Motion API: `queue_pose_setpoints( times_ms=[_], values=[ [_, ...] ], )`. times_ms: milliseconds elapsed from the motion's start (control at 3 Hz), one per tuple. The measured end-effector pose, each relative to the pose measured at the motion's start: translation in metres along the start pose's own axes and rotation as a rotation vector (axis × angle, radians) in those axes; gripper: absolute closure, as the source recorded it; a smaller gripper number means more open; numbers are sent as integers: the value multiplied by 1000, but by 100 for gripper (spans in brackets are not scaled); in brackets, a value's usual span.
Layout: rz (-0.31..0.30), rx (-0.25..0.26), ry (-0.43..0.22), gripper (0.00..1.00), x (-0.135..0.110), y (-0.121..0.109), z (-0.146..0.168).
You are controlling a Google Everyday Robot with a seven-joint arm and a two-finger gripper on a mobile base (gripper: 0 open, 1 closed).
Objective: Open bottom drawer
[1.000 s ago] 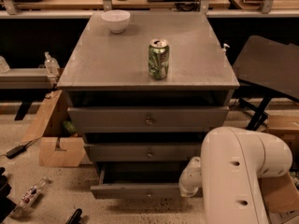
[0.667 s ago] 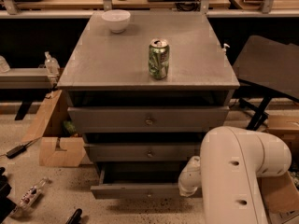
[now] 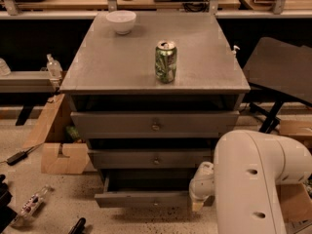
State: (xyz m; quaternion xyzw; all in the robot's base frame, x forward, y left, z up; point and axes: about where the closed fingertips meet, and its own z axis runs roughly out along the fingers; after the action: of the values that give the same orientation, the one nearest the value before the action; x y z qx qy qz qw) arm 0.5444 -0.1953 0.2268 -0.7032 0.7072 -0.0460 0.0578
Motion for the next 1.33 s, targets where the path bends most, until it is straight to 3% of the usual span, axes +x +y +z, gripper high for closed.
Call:
queue_pose_setpoints(
  times_ms=[333, 667, 1333],
  values=[
    [29, 12, 6, 28, 0, -1, 1],
    [27, 11, 6, 5, 0, -1, 2],
    [-39, 16, -98, 0, -45, -15, 51]
  ],
)
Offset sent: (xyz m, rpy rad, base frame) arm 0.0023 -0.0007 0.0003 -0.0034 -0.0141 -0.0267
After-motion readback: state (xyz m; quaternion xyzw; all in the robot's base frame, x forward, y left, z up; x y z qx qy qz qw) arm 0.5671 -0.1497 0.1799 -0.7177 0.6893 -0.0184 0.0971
